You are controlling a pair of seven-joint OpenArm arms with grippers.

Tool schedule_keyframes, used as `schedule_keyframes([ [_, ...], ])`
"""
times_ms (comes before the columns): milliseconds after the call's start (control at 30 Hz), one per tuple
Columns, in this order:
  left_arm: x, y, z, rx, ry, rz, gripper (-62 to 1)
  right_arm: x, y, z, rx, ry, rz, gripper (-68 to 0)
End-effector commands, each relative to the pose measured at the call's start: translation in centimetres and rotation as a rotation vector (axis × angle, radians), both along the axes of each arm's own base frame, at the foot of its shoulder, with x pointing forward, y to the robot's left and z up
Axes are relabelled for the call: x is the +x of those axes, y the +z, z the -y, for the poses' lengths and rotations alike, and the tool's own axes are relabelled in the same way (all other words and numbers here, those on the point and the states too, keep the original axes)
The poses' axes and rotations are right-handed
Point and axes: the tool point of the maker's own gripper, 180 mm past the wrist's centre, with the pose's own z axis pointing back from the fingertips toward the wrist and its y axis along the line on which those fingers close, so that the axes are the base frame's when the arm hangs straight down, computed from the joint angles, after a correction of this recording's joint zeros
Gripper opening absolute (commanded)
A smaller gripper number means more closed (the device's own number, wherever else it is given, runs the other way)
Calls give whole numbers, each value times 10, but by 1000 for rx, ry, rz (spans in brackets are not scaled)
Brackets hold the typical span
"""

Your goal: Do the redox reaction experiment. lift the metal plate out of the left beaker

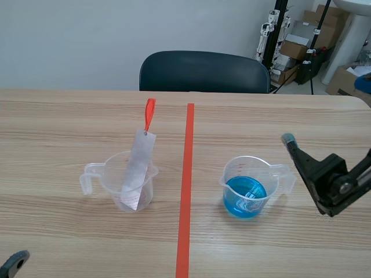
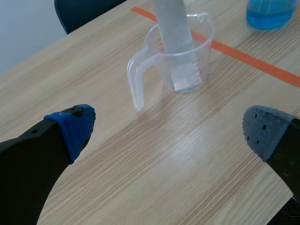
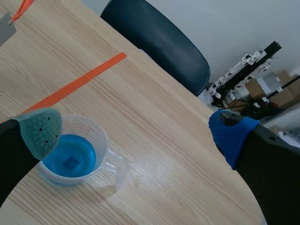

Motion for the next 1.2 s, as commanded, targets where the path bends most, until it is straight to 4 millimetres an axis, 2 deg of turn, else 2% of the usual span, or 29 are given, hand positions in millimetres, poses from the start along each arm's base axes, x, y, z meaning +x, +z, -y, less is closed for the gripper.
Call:
schedule_keyframes([
  [0,-4,0,-3,-11,1,7,14,8,16,-1,21,10,43,4],
  [133,-20,-17,-19,-22,31,-34,14,19,19,4,101,-25,12,4],
  [267,-41,-30,-39,-56,88,-71,14,28,15,6,155,-16,-30,4],
  [400,-62,-33,-51,-109,128,-64,14,36,7,14,200,-18,-60,4],
  [567,-84,-30,-52,-166,114,-39,14,40,-6,10,252,64,-123,4],
  [700,-93,-32,-50,-196,131,-26,14,44,-8,12,337,113,-148,4],
  [900,-93,-46,-45,-227,180,3,14,54,-11,15,444,142,-181,4],
  [1167,-85,-70,-33,-265,271,29,14,63,-20,-4,477,195,-221,4],
])
